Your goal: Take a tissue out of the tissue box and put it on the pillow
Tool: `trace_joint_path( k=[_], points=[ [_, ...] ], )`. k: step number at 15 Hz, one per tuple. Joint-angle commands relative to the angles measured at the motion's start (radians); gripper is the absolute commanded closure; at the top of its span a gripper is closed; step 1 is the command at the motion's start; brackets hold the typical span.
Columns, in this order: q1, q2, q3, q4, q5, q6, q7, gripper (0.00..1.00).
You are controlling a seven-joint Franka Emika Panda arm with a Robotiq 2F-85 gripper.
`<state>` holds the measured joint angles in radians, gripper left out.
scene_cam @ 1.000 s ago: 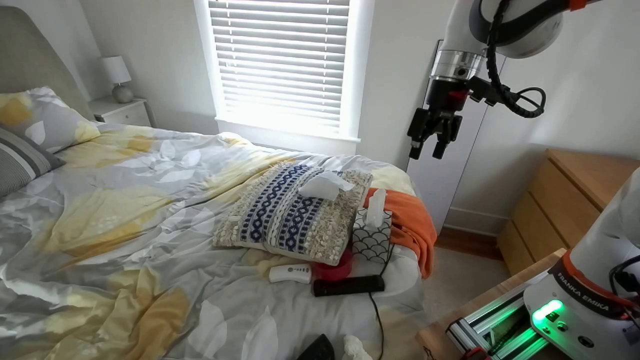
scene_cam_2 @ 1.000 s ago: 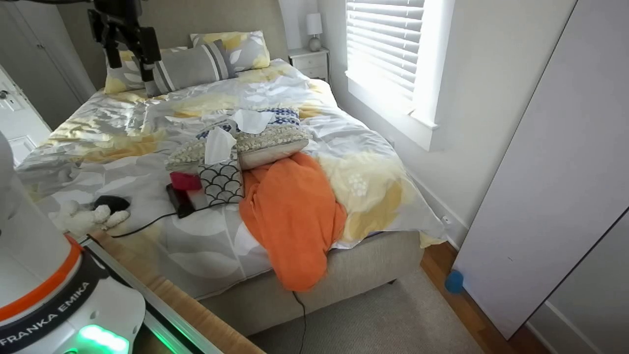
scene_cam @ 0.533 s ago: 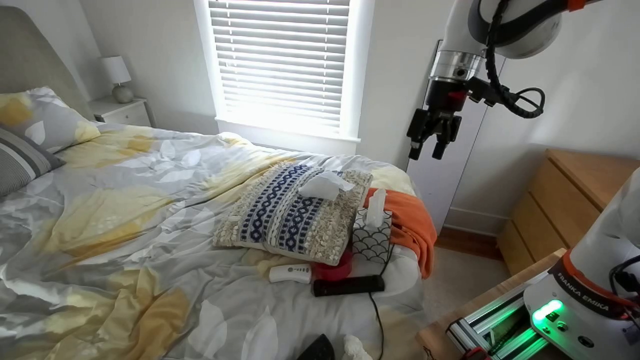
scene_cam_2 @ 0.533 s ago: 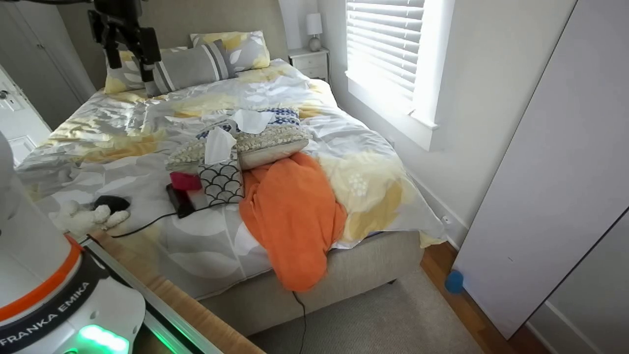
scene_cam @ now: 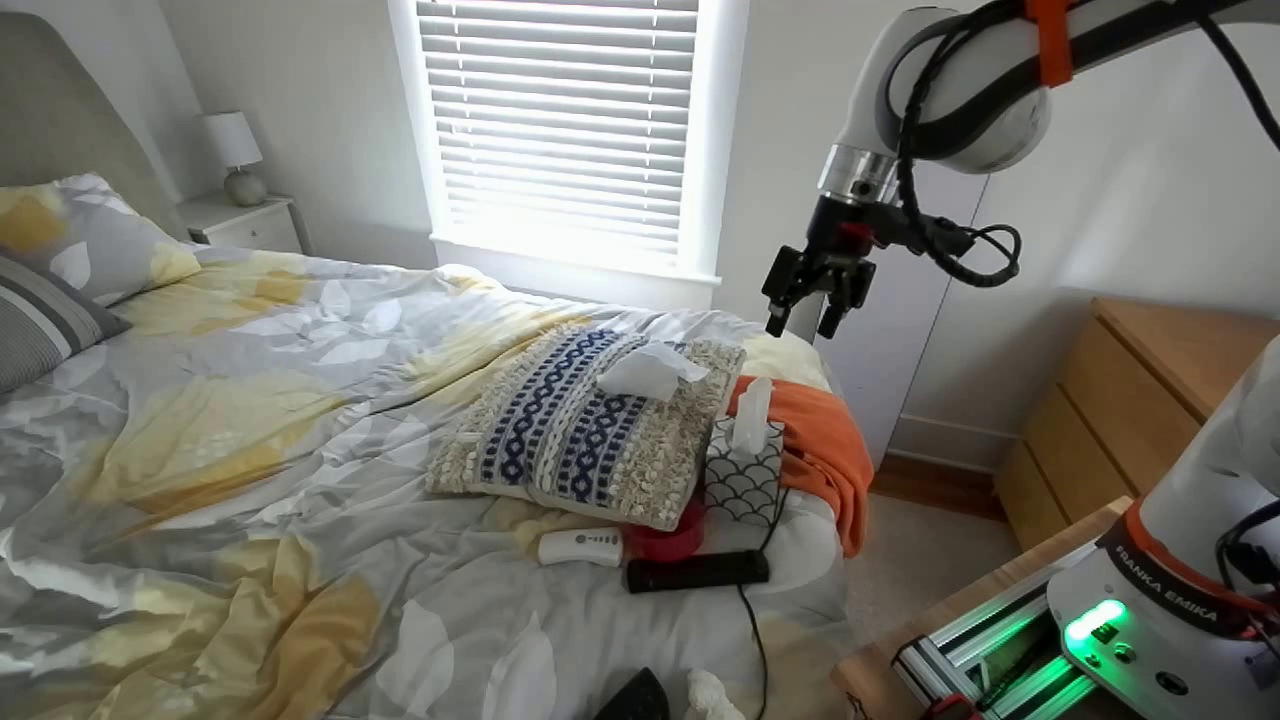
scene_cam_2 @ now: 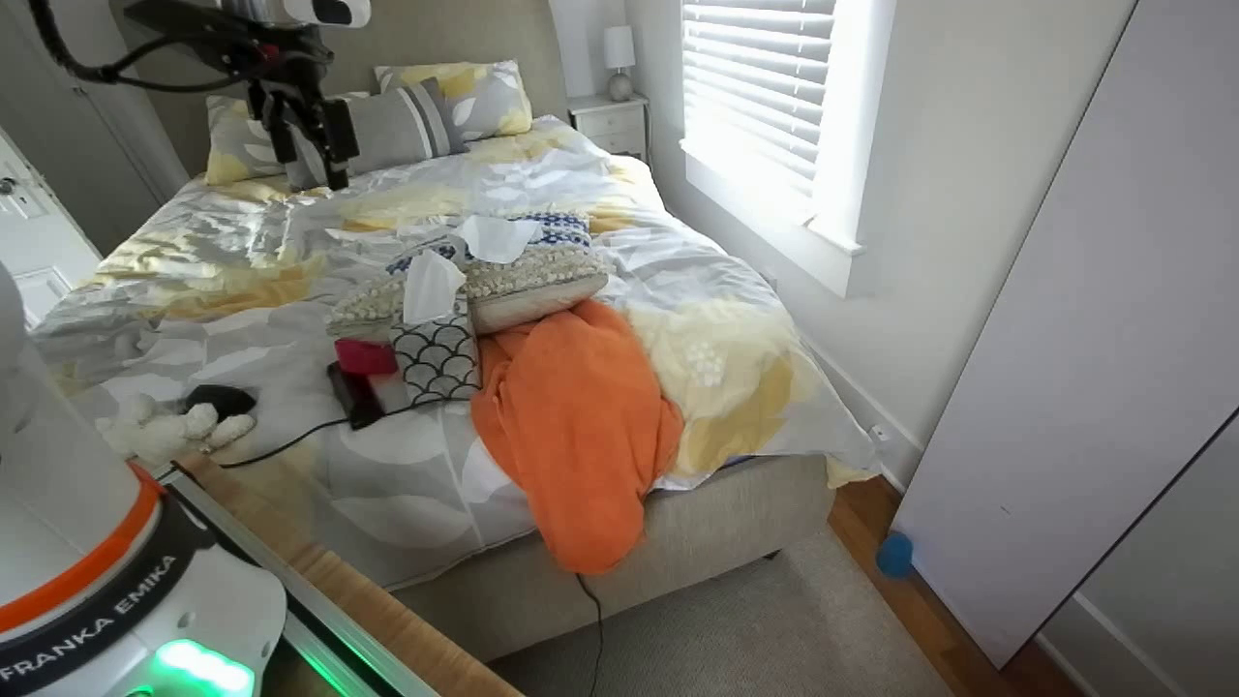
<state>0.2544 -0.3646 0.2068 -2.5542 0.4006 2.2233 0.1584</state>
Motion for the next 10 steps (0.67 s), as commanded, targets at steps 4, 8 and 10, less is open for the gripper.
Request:
trace_joint_path(
  k=[4,8,10],
  points=[
    [-0.047,0.176,0.030,-0.005,-0.109,0.152,0.110,0.00],
    [-0.058,0.271,0.032,0.004,-0.215,0.190,0.198,0.00],
    [-0.051,0.311,0.028,0.014,-0.226,0.211,0.219,0.00]
  ],
)
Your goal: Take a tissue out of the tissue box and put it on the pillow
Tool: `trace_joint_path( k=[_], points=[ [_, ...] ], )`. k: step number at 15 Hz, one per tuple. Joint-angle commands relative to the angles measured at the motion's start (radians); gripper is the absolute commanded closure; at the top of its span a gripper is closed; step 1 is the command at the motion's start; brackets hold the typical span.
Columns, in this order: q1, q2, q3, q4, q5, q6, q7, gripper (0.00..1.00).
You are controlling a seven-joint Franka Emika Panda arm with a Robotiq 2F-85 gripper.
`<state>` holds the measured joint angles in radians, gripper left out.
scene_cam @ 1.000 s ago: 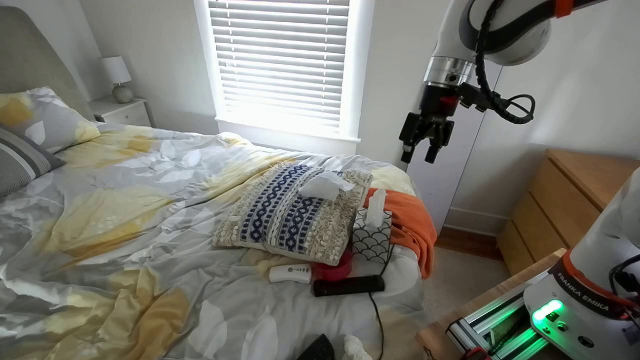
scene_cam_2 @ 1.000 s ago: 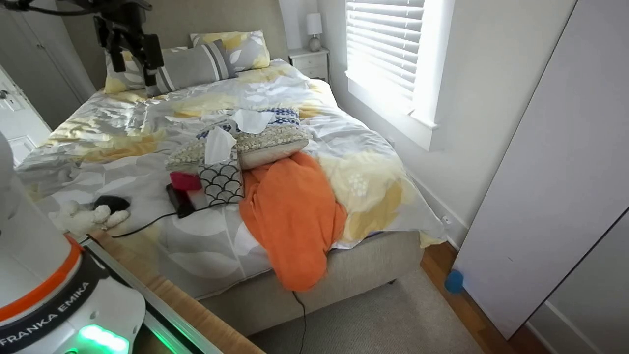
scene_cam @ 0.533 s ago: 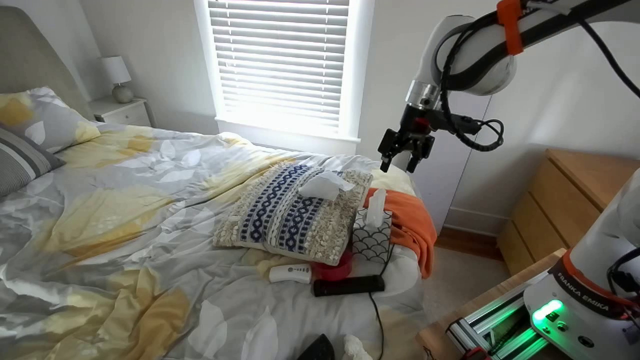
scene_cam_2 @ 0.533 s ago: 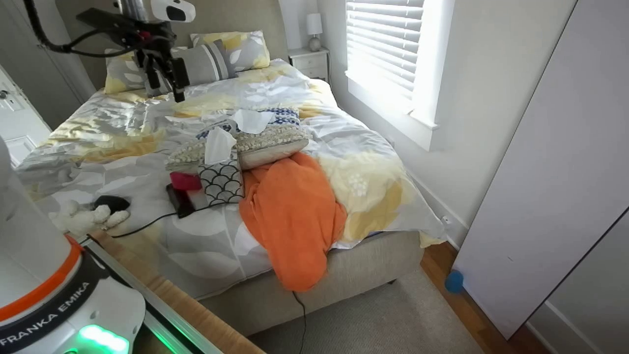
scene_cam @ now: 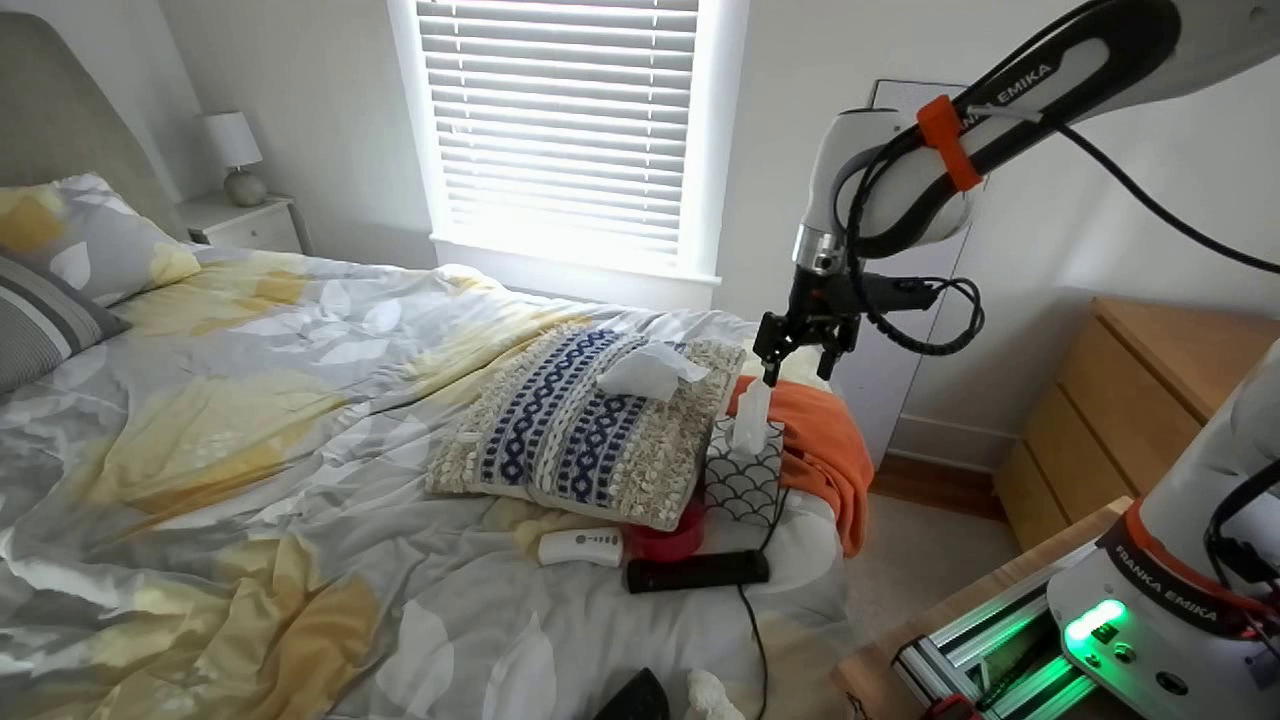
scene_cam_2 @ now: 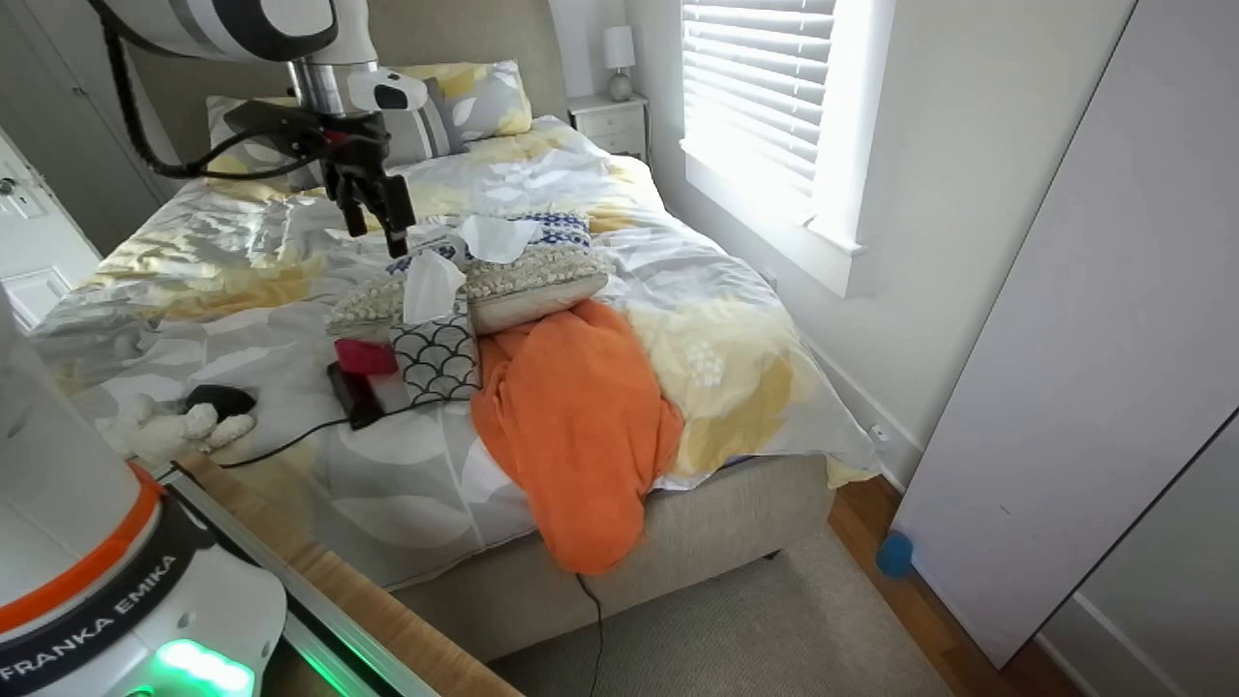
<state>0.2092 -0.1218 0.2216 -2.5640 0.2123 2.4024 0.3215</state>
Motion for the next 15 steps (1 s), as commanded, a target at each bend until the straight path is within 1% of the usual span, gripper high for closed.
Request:
trace_joint_path(
  k=[1,3,7,8,9,10,11,12,14,15],
  points=[
    [-0.003,0.084,0.011,0.028,-0.038,0.045,0.064,0.00],
    [-0.002,0.111,0.007,0.042,-0.053,0.069,0.079,0.00],
    [-0.004,0.160,-0.005,0.077,-0.155,0.085,0.149,0.00],
    [-0.003,0.168,-0.010,0.082,-0.159,0.097,0.155,0.00],
    [-0.003,0.178,-0.015,0.089,-0.171,0.100,0.166,0.04],
    [-0.002,0.188,-0.019,0.097,-0.180,0.109,0.173,0.12],
    [0.000,0.197,-0.023,0.103,-0.184,0.117,0.175,0.15],
    [0.002,0.207,-0.027,0.111,-0.197,0.126,0.182,0.20],
    [0.005,0.225,-0.035,0.124,-0.222,0.139,0.197,0.36],
    [0.007,0.233,-0.039,0.129,-0.231,0.143,0.203,0.36]
  ],
)
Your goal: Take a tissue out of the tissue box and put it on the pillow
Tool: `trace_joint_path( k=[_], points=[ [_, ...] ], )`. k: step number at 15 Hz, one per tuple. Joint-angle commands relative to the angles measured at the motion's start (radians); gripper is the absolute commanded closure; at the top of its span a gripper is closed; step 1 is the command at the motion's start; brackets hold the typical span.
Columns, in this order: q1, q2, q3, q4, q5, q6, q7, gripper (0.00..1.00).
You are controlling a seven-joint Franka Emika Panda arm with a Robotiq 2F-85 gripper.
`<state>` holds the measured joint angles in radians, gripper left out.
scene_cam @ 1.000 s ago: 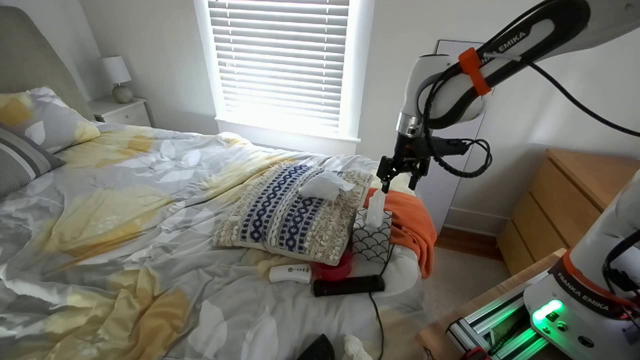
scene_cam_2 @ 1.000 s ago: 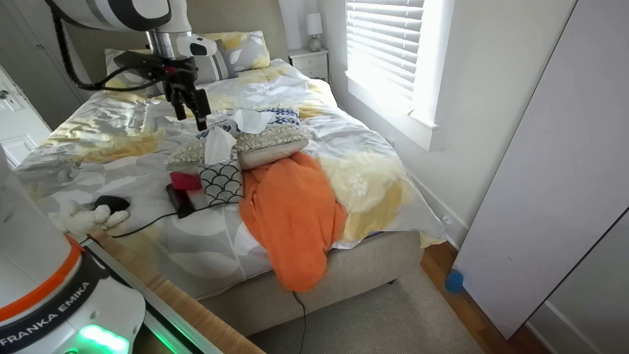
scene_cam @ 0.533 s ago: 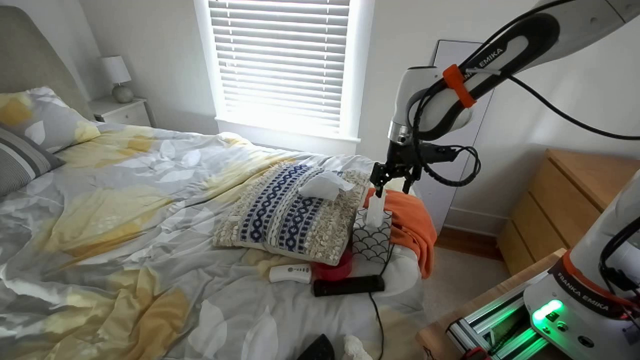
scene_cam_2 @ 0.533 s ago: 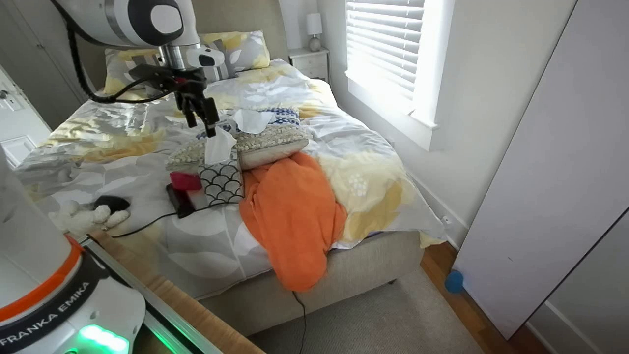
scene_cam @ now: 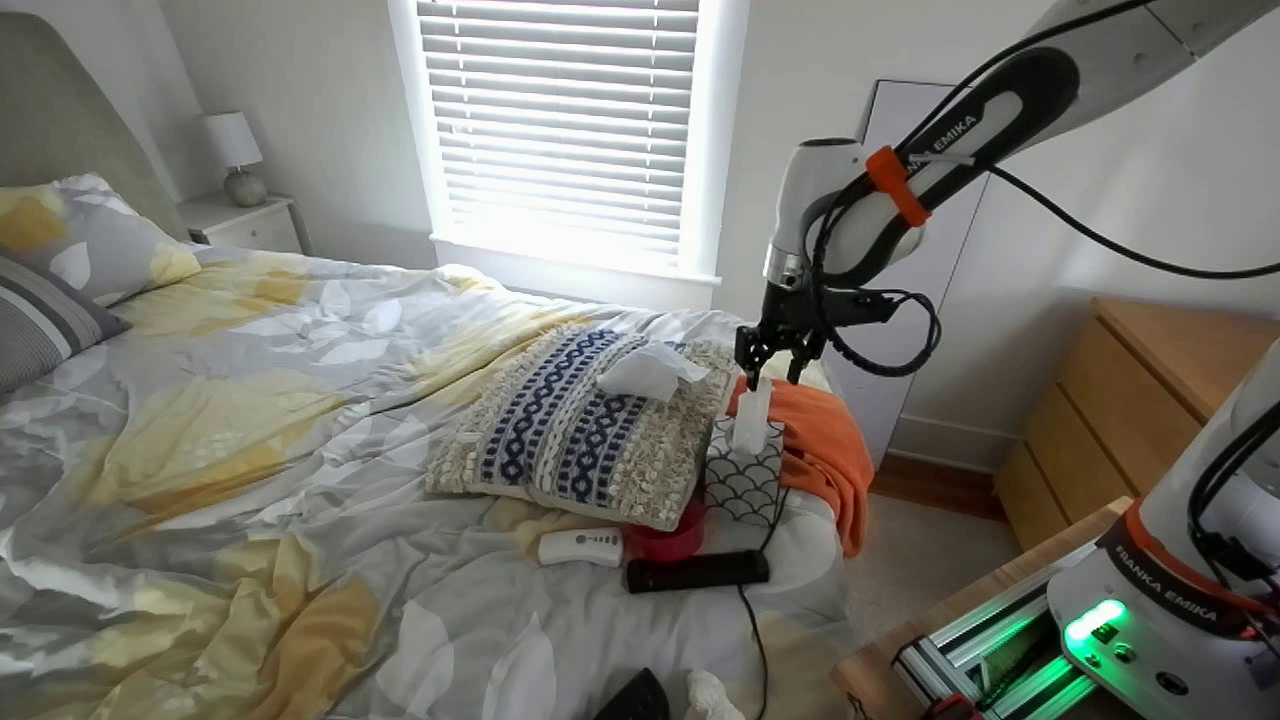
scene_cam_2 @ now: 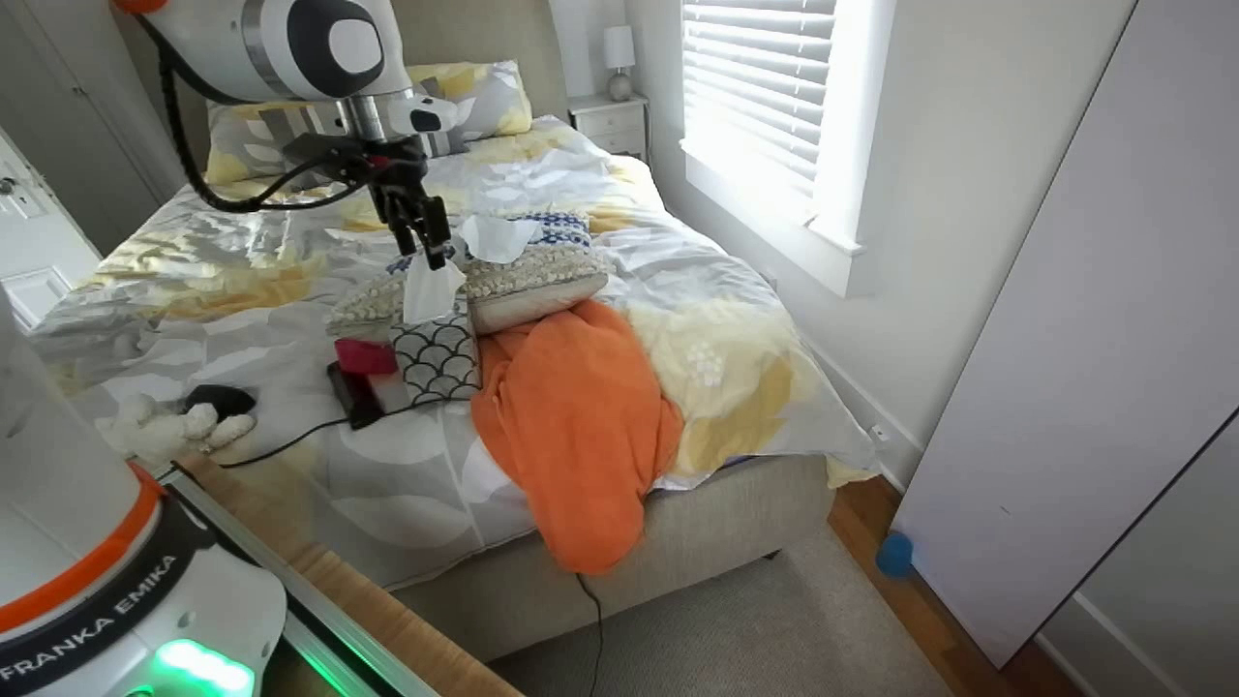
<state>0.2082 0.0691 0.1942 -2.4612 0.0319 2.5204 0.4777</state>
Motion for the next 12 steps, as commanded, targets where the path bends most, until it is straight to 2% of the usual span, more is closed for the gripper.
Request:
trace_joint_path(
  k=[1,2,3,7,12],
  points=[
    [0.010,0.049,-0.016,0.031,-0.060,0.030,0.056,0.47],
    [0.011,0.054,-0.019,0.035,-0.067,0.031,0.059,0.52],
    [0.012,0.062,-0.022,0.040,-0.069,0.035,0.062,0.72],
    [0.013,0.057,-0.020,0.059,-0.023,0.002,0.038,1.00],
    [0.005,-0.041,-0.020,0.117,-0.008,-0.160,0.023,1.00]
  ],
)
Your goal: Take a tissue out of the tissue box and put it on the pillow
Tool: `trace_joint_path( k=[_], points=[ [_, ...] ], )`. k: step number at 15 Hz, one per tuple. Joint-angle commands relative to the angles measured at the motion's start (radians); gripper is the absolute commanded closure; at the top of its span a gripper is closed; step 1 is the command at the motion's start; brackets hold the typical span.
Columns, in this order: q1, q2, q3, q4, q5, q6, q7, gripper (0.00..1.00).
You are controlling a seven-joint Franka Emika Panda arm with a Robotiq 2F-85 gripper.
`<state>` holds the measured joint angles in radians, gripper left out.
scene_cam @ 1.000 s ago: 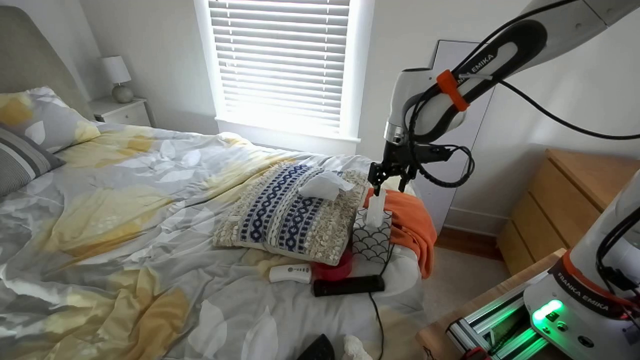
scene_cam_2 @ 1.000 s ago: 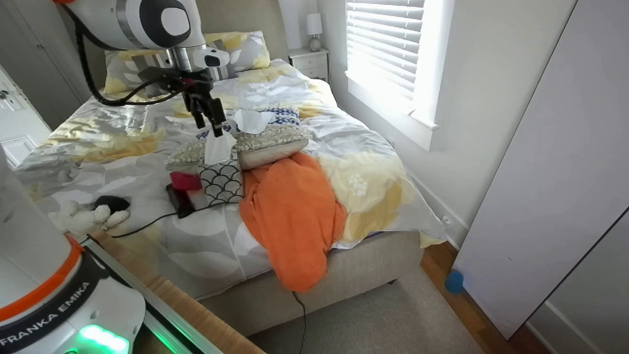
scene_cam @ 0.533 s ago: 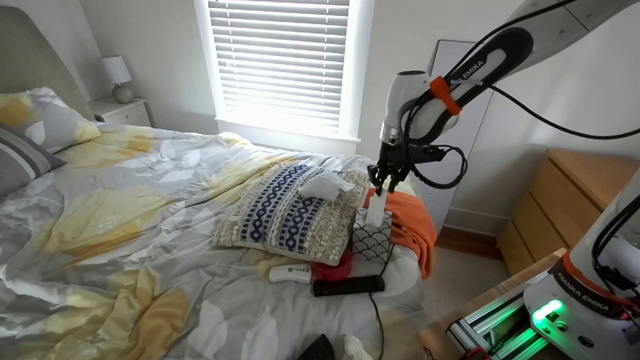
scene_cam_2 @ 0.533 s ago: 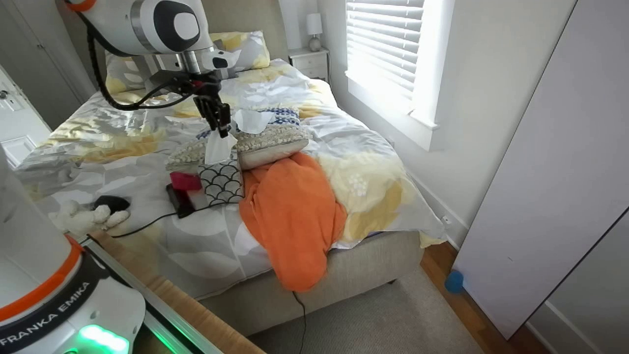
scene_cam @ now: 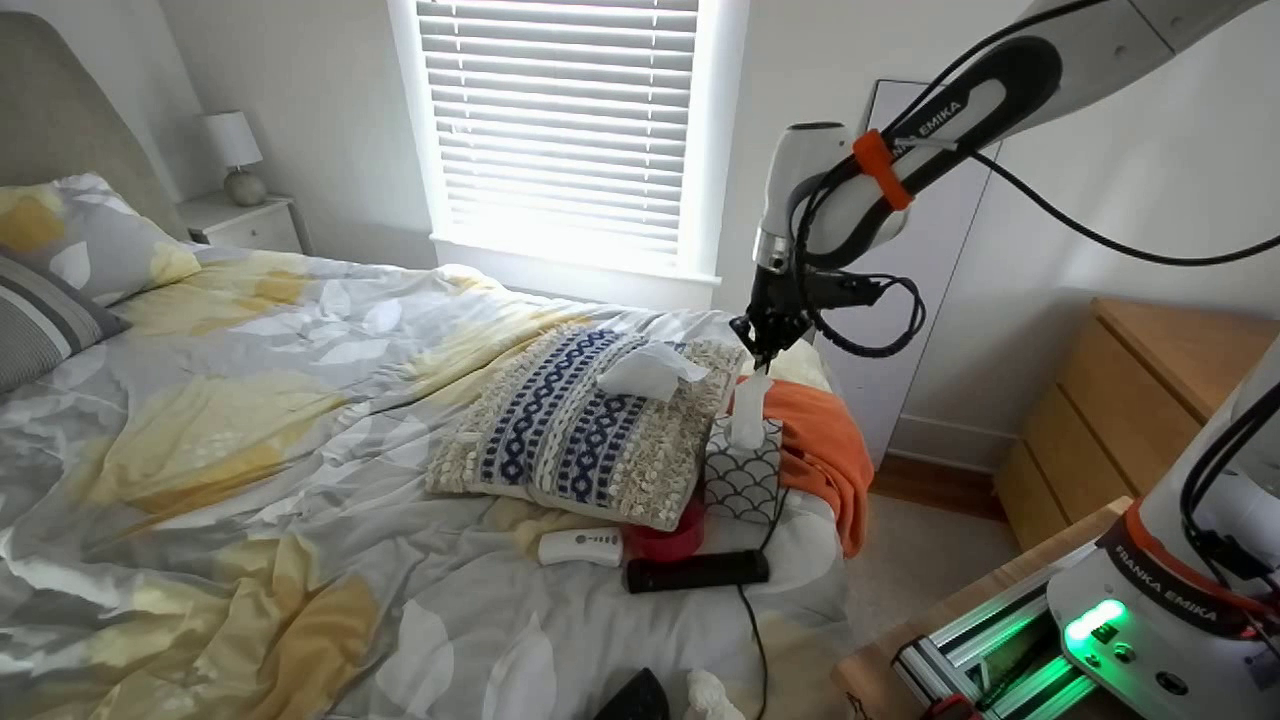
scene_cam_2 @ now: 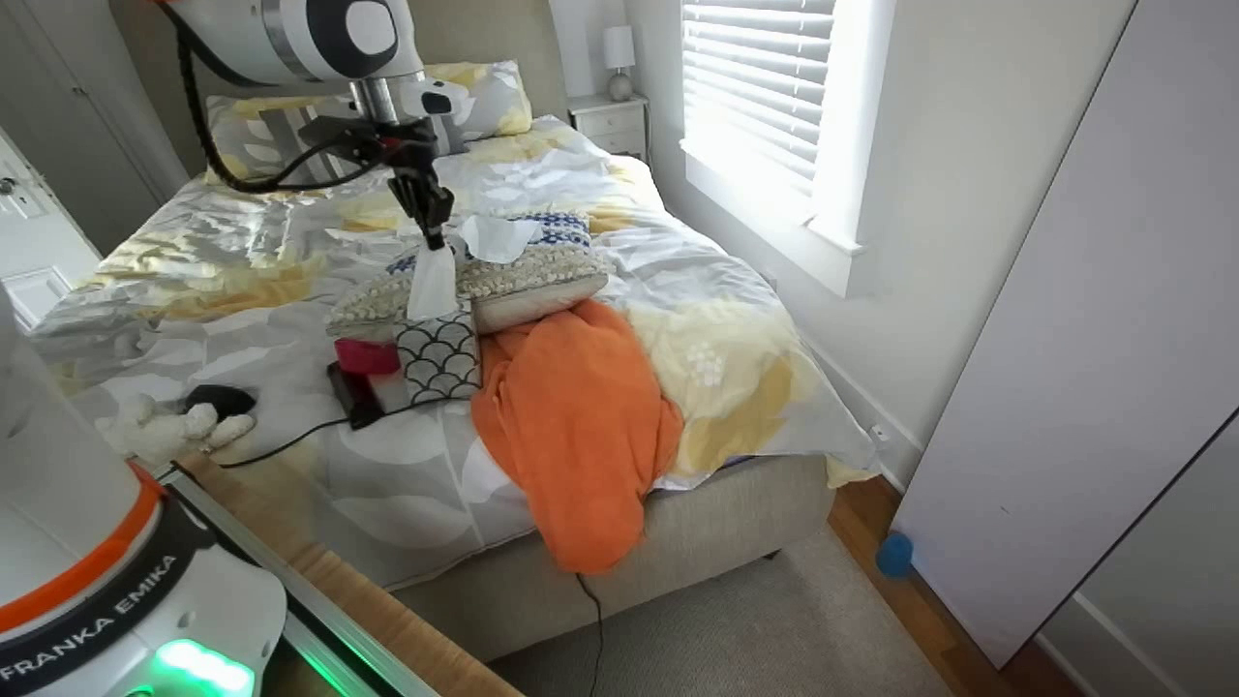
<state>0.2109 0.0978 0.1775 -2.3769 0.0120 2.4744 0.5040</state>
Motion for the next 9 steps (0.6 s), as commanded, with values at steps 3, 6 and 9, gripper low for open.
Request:
trace_joint_path(
  k=[3,6,9],
  points=[
    [-0.009,-0.141,-0.008,0.105,-0.062,-0.254,0.013,1.00],
    [-0.021,-0.182,0.004,0.188,-0.102,-0.337,0.001,1.00],
    [-0.020,-0.170,0.018,0.273,-0.092,-0.285,-0.012,1.00]
  ],
)
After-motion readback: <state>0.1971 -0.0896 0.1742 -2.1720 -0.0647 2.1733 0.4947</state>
